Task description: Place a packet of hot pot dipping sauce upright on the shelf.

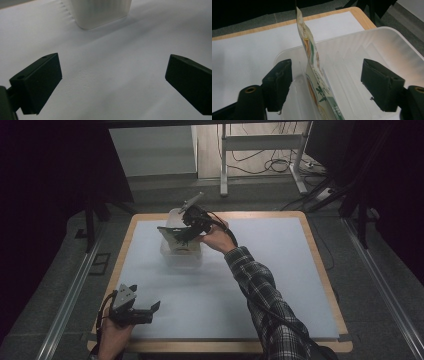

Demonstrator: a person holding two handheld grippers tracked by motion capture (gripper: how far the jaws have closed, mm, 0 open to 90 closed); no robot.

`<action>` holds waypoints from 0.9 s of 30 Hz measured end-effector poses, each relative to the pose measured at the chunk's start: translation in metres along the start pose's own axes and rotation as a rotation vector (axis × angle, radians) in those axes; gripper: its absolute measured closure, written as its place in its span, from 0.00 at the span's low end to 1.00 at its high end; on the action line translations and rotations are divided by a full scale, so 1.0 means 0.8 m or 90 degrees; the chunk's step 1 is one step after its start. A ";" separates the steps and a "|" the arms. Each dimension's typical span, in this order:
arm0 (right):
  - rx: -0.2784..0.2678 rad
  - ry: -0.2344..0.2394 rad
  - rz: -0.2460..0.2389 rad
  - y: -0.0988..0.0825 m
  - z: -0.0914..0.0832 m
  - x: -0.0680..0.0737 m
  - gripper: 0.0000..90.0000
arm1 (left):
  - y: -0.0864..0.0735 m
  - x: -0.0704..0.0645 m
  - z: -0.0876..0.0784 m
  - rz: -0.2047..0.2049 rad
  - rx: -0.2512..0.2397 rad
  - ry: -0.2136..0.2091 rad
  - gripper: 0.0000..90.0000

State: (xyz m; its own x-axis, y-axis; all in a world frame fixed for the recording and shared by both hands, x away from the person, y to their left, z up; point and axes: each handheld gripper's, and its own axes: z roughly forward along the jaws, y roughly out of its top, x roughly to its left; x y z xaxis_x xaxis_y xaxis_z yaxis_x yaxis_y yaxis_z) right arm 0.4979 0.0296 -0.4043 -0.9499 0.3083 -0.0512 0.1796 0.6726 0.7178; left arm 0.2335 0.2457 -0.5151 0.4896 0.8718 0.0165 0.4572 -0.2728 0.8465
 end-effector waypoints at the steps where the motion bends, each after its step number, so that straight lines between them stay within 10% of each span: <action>1: 0.000 -0.004 0.004 0.000 -0.001 0.000 0.25 | 0.000 0.000 0.000 0.000 0.000 0.000 0.01; 27: -0.039 -0.009 0.027 -0.028 -0.027 0.001 0.03 | -0.001 0.000 0.001 0.006 0.003 -0.002 0.01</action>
State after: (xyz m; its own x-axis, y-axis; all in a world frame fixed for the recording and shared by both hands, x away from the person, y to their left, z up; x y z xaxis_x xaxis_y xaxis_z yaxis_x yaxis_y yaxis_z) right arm 0.4877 0.0002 -0.4058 -0.9380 0.3453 -0.0294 0.2032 0.6168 0.7605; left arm 0.2339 0.2453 -0.5163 0.4962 0.8679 0.0236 0.4560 -0.2836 0.8436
